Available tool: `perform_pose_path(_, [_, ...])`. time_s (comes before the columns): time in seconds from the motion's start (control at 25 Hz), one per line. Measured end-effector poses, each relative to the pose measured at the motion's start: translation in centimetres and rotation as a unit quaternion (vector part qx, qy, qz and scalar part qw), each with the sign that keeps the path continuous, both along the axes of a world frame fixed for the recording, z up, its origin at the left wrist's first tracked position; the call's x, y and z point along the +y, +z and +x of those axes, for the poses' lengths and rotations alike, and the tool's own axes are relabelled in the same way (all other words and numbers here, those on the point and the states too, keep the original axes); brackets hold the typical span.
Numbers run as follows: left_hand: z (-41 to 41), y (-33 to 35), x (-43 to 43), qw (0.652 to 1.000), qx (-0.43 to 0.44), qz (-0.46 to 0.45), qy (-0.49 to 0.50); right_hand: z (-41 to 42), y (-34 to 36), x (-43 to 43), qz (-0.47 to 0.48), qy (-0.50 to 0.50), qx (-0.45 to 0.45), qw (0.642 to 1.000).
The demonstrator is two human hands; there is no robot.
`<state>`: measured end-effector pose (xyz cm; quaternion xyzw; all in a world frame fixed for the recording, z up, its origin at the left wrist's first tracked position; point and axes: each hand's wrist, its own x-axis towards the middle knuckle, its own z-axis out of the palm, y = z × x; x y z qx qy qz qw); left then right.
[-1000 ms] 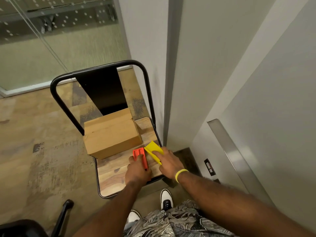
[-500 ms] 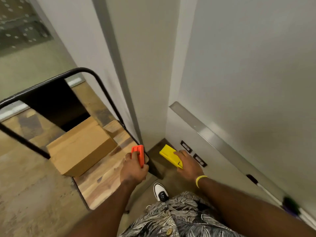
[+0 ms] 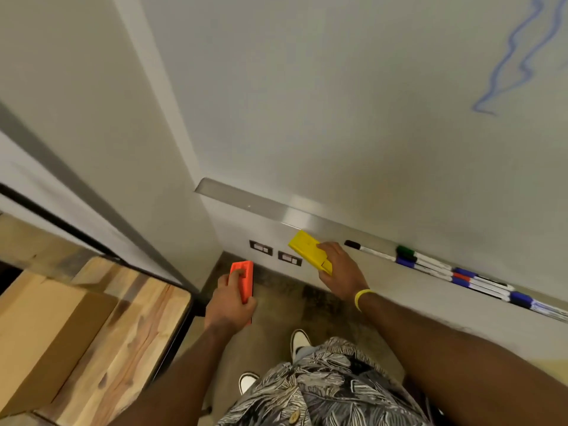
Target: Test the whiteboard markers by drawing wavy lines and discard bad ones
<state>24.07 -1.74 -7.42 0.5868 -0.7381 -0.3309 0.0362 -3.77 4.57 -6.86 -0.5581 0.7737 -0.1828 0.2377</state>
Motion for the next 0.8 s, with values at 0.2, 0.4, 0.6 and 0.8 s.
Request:
perform_pose_path(0.2, [-3.5,0.4,-0.6,1.0,0.006,-0.006,-0.006,-4.8,1.4,-3.0,-0.03,0.003,0.036,0.999])
perform_pose_path(0.4, [-5.8,0.7,-0.5,1.0,-0.011,0.008,0.006,-7.9,0.8,-6.2,-0.035,0.074,0.083,0.993])
perform_pose_path(0.6, [-6.7,0.8,-0.5,0.999,-0.046,0.008,0.01,-8.3,-0.7,-8.2,-0.042,0.143,0.198,0.969])
perform_pose_path(0.8, [-7.5,1.3,-0.9,0.998,-0.059,-0.007,0.012,-8.1,-1.8,-8.7,-0.043,0.152,0.234,0.959])
